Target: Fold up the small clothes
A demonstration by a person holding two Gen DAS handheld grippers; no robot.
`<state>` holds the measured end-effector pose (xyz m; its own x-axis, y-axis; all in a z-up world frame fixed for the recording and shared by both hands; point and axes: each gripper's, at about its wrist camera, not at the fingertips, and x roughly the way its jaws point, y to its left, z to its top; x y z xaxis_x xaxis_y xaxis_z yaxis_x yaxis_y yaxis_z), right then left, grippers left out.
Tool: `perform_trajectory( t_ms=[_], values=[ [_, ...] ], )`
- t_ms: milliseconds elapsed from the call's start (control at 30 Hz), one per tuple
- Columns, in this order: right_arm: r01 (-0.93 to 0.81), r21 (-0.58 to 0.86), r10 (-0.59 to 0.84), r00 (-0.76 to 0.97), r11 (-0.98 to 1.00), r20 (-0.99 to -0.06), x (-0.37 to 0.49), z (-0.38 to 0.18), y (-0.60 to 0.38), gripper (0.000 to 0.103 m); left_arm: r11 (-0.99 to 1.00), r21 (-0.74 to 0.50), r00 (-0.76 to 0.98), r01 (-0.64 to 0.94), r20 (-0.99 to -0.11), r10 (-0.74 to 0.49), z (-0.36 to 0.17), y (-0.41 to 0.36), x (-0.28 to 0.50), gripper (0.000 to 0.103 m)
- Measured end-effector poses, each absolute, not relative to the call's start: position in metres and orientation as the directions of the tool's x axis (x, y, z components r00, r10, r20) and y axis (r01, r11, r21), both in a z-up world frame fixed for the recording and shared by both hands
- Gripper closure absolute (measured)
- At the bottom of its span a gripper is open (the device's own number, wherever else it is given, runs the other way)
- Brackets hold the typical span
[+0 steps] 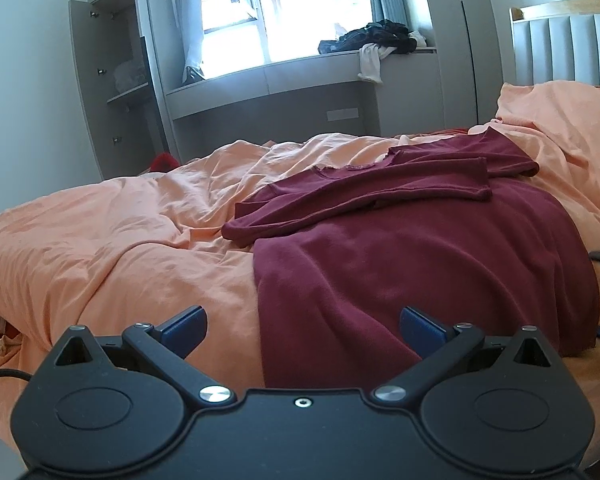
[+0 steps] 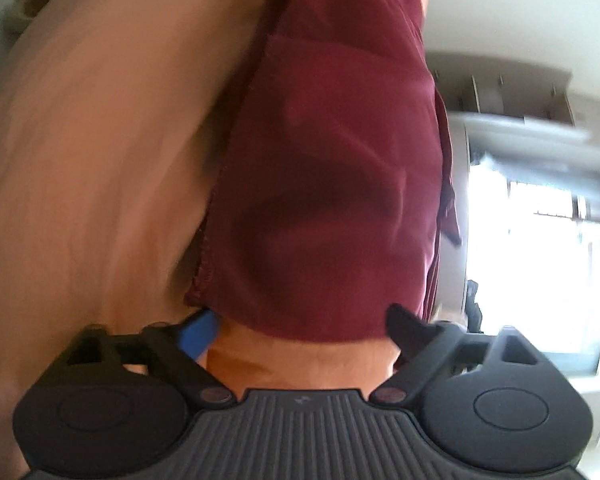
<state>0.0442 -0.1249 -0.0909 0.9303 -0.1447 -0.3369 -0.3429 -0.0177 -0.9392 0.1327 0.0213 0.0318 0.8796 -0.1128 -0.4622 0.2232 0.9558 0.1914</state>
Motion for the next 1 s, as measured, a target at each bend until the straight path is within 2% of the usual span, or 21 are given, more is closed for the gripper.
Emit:
perform_trajectory(
  t_ms=[100, 167, 367, 433, 500, 533, 567, 700, 833, 1000],
  values=[
    [-0.358, -0.933, -0.078, 0.931, -0.023, -0.355, 0.034, -0.085, -0.127, 0.044, 0.954, 0.207, 0.883, 0.218, -0.457, -0.103, 0.032, 0.025, 0.128, 0.0],
    [-0.372, -0.926, -0.058, 0.928, -0.06, -0.369, 0.027, -0.088, -0.129, 0.049, 0.954, 0.21, 0.883, 0.212, -0.459, -0.095, 0.031, 0.027, 0.127, 0.0],
    [-0.44, -0.879, -0.07, 0.898, -0.181, -0.435, 0.015, -0.106, -0.135, 0.05, 0.963, 0.177, 0.876, 0.201, -0.472, -0.096, 0.03, 0.032, 0.127, 0.0],
    [-0.425, -0.886, -0.05, 0.905, -0.183, -0.423, 0.011, -0.105, -0.135, 0.061, 0.963, 0.175, 0.875, 0.205, -0.473, -0.101, 0.03, 0.033, 0.126, 0.0],
    [-0.408, -0.9, -0.028, 0.912, -0.155, -0.409, 0.009, -0.097, -0.135, 0.085, 0.959, 0.187, 0.876, 0.213, -0.471, -0.103, 0.028, 0.032, 0.126, 0.0],
    [-0.409, -0.903, -0.009, 0.911, -0.128, -0.412, 0.007, -0.09, -0.135, 0.09, 0.956, 0.195, 0.877, 0.22, -0.469, -0.106, 0.027, 0.031, 0.125, 0.0],
    [-0.416, -0.904, 0.008, 0.908, -0.097, -0.418, 0.005, -0.084, -0.136, 0.095, 0.952, 0.203, 0.877, 0.229, -0.467, -0.111, 0.026, 0.03, 0.123, 0.0],
    [-0.452, -0.865, 0.082, 0.891, 0.219, -0.446, 0.001, -0.029, -0.137, 0.098, 0.921, 0.234, 0.87, 0.311, -0.46, -0.177, 0.019, 0.025, 0.116, 0.0],
    [-0.412, -0.731, 0.146, 0.904, 0.544, -0.401, -0.003, 0.034, -0.142, 0.098, 0.871, 0.226, 0.825, 0.437, -0.488, -0.287, 0.007, 0.018, 0.108, 0.0],
    [-0.36, -0.487, 0.215, 0.92, 0.796, -0.329, 0.017, 0.108, -0.169, 0.098, 0.827, 0.278, 0.806, 0.488, -0.507, -0.305, -0.011, -0.004, 0.101, 0.0]
  ],
)
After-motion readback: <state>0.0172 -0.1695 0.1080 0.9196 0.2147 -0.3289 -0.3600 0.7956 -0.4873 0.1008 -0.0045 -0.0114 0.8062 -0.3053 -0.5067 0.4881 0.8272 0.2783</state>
